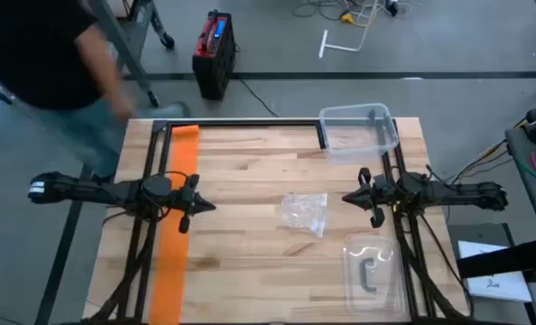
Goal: Roll bandage
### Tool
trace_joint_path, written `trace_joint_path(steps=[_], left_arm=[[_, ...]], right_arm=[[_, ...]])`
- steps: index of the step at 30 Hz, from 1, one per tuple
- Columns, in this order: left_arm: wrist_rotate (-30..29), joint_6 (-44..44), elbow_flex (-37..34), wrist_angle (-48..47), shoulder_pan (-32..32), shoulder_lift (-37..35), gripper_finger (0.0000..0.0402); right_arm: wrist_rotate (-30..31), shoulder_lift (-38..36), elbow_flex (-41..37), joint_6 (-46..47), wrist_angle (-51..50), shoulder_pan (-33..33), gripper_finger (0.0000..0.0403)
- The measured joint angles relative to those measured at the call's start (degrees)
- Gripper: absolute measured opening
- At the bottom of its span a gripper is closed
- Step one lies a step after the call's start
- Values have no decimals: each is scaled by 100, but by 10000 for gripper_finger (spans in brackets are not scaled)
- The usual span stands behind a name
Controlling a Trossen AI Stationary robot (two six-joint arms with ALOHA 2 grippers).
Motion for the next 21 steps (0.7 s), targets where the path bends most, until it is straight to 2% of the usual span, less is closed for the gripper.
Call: trace_joint_path(steps=[7,9,12,14,18,21], left_arm=[[-2,8,0,0,1,0,0],[-67,292,0,0,13,0,0],[-352,850,0,24,13,-3,0],[-615,881,0,142,13,-4,0],[-1220,530,2,685,13,0,0],[-1371,329,2,1646,12,53,0]], right_arm=[[0,0,0,0,-2,0,0],[0,0,0,2,0,0,0],[0,0,0,0,0,0,0],[1,0,0,3,0,0,0],[0,0,0,2,0,0,0],[1,0,0,-2,0,0,0]])
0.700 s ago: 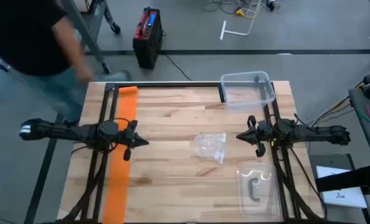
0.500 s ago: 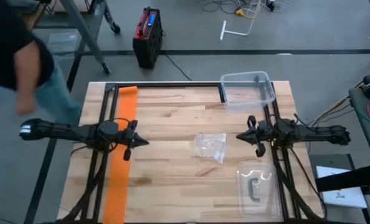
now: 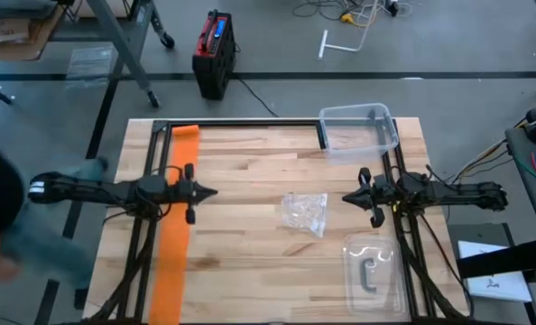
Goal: Roll bandage
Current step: Roll the orange bandage
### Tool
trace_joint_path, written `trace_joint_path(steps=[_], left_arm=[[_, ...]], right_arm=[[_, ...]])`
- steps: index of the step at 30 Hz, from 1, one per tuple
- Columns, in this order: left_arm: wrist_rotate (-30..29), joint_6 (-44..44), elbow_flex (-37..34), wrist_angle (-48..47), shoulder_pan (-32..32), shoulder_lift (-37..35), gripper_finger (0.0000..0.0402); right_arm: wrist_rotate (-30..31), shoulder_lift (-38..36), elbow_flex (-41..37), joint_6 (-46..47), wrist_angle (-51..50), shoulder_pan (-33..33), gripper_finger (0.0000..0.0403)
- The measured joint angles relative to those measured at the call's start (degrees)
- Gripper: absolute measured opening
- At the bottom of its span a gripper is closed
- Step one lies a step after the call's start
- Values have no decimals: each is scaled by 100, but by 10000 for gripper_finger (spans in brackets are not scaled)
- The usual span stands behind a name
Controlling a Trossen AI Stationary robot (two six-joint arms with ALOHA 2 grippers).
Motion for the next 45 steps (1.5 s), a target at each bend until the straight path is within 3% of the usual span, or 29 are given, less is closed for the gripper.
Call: trace_joint_path(steps=[6,9,14,18,20,23,27,30,34,37,41,45], left_arm=[[99,-1410,0,2414,-12,215,0],[134,-1372,0,3178,-12,328,0],[134,-1166,4,3254,-12,659,0],[91,-1019,76,3217,-9,1156,0],[-283,-1007,293,3095,-5,1418,0],[-1326,-1224,902,1942,174,1764,0],[-1950,-1615,2144,-1035,893,2189,1],[-1872,-1908,2896,-2424,1679,2536,15],[-941,-2097,3540,-3169,2922,2882,60],[-495,-2432,3831,-3763,3823,3203,106],[-391,-2778,4062,-4287,4698,3697,169],[-308,-2949,4345,-4674,5225,4236,222]], right_arm=[[-1,2,0,0,2,0,0],[-1,0,0,-2,2,-1,0],[26,1,0,-117,-3,-2,0],[725,0,0,-1386,9,-3,0],[987,1,0,-2113,9,-2,0],[1052,4,0,-3076,11,-2,0],[1061,2,0,-3883,64,-2,0],[907,67,0,-3604,582,-3,0],[905,84,-4,-2254,1547,-4,0],[1022,110,-4,-2194,2120,-4,0],[996,101,-4,-1932,2758,-2,0],[998,103,-4,-856,3078,-2,0]])
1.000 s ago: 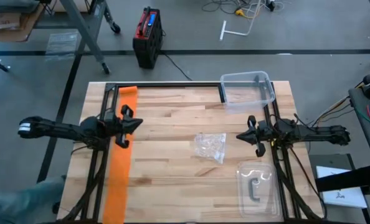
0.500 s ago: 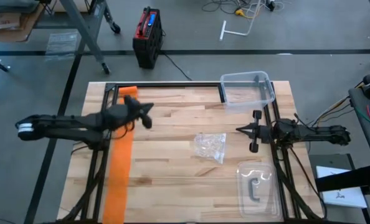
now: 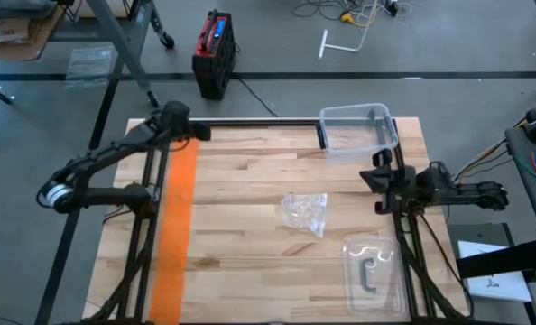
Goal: Roll bandage
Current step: Roll the orange bandage
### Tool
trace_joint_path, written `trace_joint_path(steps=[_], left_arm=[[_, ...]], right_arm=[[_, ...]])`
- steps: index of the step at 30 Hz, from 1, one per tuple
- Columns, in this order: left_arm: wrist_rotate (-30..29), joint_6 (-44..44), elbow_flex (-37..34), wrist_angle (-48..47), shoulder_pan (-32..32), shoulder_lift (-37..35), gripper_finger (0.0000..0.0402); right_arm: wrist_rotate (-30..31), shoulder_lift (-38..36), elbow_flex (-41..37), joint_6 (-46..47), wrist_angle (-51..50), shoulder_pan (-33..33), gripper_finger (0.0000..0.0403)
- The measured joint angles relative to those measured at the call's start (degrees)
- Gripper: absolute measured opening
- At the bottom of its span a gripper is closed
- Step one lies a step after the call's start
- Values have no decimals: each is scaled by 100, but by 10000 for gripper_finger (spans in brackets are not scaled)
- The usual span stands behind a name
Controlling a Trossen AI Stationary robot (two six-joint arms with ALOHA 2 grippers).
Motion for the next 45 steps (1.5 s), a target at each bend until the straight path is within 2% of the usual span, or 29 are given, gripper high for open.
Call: trace_joint_path(steps=[3,8,13,20,29,35,40,45], left_arm=[[9,-93,314,-438,220,456,248],[8,44,911,-832,485,1305,269],[25,641,1536,-913,706,2092,272],[277,913,2103,-1763,1013,2891,258],[146,858,2133,-1585,1139,3280,245],[109,974,2131,-1330,1147,3549,255],[168,1011,2131,-1183,983,3584,267],[403,1108,2131,-1076,638,3569,279]], right_arm=[[4,35,2,212,-42,0,0],[11,258,66,-585,-109,0,0],[307,619,320,-565,-94,0,0],[607,1469,692,-612,-269,0,0],[804,2462,1289,-745,-296,0,0],[807,2856,1786,-849,-841,0,0],[807,3106,2257,-921,-1571,0,0],[865,3370,2516,-1091,-1697,0,0]])
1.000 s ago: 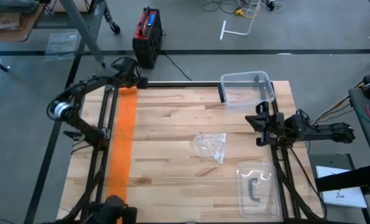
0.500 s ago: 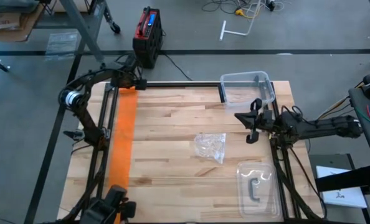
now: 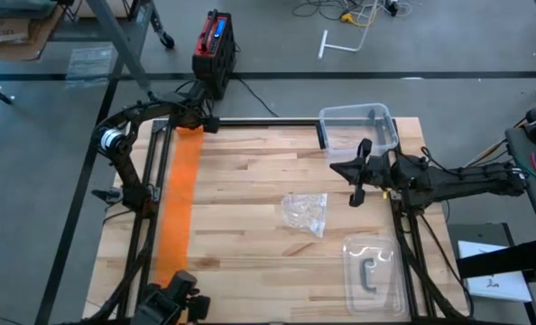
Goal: Roll bandage
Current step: Roll the orange bandage
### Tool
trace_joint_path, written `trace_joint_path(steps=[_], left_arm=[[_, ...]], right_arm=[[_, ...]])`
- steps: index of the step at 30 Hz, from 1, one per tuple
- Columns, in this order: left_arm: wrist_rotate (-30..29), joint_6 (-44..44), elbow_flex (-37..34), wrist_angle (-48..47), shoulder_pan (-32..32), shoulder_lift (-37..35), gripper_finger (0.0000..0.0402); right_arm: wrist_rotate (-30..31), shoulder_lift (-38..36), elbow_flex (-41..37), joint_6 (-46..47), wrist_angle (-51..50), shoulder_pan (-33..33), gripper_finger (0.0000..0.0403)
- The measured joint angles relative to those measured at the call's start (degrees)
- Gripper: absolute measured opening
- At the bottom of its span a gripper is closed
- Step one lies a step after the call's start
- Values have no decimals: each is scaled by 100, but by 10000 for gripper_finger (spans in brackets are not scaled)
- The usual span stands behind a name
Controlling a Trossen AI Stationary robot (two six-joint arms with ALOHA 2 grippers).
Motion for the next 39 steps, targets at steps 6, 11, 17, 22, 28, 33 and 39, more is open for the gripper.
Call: trace_joint_path(steps=[6,11,17,22,28,33,39], left_arm=[[481,118,-7,75,-580,-84,289],[531,614,-7,-33,-827,-498,288],[415,453,-137,-161,-105,-975,270],[397,-215,-427,176,520,-1034,253],[661,-275,-677,628,587,-927,233],[798,-296,-758,746,682,-834,217],[800,-351,-776,709,772,-603,201]], right_arm=[[221,186,123,-110,-3,-6,0],[513,205,147,-104,-5,-39,0],[504,205,149,86,-90,-39,0],[494,317,148,139,-111,-39,5],[530,498,149,215,-3,-39,60],[645,552,149,322,-9,-50,109],[645,589,149,550,-1,-50,138]])
